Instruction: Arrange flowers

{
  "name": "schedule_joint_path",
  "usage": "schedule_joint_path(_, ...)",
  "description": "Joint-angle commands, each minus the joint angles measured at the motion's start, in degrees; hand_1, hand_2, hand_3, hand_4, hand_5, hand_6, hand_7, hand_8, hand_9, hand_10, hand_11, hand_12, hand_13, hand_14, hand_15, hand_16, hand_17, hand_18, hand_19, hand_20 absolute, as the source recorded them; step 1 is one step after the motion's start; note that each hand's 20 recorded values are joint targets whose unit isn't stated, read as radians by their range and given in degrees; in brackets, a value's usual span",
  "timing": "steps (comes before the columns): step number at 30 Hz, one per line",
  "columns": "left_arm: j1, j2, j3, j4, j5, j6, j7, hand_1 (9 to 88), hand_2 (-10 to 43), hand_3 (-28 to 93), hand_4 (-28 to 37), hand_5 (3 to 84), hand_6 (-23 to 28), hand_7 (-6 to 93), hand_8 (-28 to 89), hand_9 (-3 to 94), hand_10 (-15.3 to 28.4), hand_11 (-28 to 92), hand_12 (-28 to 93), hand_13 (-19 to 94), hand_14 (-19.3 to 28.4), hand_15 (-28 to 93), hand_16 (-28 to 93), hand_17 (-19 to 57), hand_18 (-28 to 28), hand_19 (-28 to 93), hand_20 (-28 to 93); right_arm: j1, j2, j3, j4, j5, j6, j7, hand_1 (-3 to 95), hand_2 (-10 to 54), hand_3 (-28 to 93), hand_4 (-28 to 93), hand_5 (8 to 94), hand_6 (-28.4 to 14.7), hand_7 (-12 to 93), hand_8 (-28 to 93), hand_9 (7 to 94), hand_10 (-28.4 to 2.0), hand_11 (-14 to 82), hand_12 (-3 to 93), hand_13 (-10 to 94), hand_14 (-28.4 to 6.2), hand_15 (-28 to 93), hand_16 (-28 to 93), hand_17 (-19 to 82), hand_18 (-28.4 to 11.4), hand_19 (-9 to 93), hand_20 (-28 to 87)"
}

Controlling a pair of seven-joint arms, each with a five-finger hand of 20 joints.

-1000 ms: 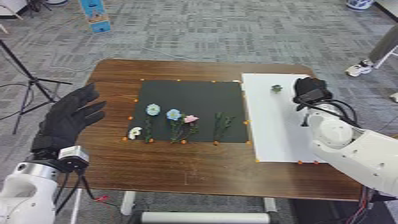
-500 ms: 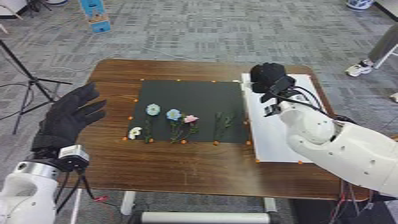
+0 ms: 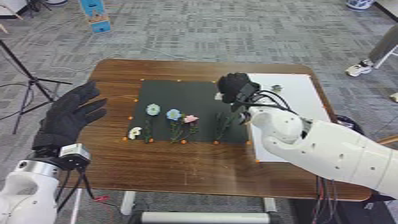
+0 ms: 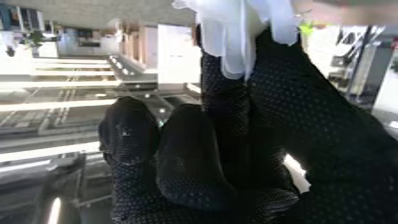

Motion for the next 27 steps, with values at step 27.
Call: schedule_joint_path(27,-0.7,0.39,0.44,0.34,-0.28,-0.49,-0.35,23.7,-7.2,72,-28.3,29.1,3.2,20.6,-10,24.6,12.0,23,16,24,14.6,29,2,-7.9,23.9,49,13,-1.0,-1.2,-3.8,1.8,-4.8,1.1,4.0,41.9,-9.5,81,-28,55.8,3.6,30,-16,62.0,-7.7,24.1,23.3,72,-3.8,88,36,39,-19.5,93,54)
